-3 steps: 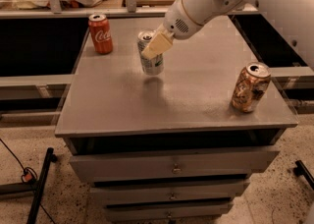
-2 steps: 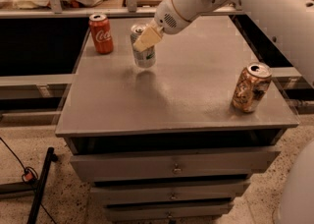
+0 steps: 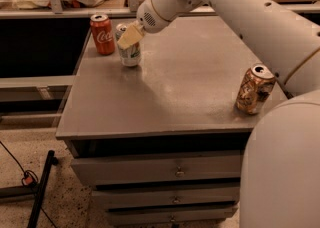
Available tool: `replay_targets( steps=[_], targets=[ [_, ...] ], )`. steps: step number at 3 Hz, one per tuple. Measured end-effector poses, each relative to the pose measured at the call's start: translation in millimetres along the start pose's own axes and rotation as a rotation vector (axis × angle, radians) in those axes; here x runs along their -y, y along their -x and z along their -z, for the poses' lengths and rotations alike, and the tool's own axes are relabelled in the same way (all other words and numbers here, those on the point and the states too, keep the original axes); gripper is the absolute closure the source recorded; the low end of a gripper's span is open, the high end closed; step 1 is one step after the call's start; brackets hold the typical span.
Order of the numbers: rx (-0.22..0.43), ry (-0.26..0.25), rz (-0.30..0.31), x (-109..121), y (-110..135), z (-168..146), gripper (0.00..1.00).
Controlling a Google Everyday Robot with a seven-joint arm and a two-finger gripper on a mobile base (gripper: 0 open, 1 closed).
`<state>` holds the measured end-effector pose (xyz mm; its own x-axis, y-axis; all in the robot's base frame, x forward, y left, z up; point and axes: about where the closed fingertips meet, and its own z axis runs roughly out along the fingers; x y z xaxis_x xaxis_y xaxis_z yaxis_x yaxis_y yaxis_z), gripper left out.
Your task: Move 7up can near coke can
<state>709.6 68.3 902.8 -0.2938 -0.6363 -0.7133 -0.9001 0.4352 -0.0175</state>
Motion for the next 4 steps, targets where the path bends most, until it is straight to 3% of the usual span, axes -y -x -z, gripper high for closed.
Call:
replay_targets(
  steps=[2,3,4],
  targets=[
    [-0.007,0.04,-0.05,0,6,-24,0.37],
    [-0.004,0.062,-0.034,1,11,-25,0.14],
    [-0.005,0.067,-0.033,0,11,-28,0.0]
  ],
)
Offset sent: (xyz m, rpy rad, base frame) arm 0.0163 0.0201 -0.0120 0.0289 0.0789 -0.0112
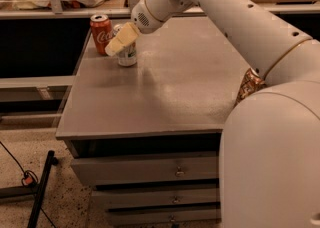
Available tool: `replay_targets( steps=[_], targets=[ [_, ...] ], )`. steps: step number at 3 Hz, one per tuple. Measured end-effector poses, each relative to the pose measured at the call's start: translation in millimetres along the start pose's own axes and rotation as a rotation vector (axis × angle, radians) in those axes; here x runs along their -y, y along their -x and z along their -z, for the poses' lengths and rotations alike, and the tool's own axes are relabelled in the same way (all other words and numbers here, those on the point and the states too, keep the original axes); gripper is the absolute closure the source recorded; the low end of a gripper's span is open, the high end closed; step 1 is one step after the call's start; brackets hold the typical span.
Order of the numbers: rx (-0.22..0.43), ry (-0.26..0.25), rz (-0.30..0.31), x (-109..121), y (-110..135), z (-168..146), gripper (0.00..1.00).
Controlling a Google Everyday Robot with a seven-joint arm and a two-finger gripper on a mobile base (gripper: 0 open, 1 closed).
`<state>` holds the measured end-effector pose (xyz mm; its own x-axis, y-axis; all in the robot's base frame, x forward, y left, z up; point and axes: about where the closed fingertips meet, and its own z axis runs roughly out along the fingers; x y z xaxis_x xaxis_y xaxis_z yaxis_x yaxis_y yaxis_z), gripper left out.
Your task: Move 7up can near coke can
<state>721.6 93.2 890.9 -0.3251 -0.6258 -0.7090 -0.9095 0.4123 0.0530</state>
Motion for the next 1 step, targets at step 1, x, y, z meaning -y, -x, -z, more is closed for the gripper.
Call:
replay_targets(
  steps=[1],
  targets=[
    [0.0,0.0,0.0,0.0,0.0,-0.1,0.0]
  ],
)
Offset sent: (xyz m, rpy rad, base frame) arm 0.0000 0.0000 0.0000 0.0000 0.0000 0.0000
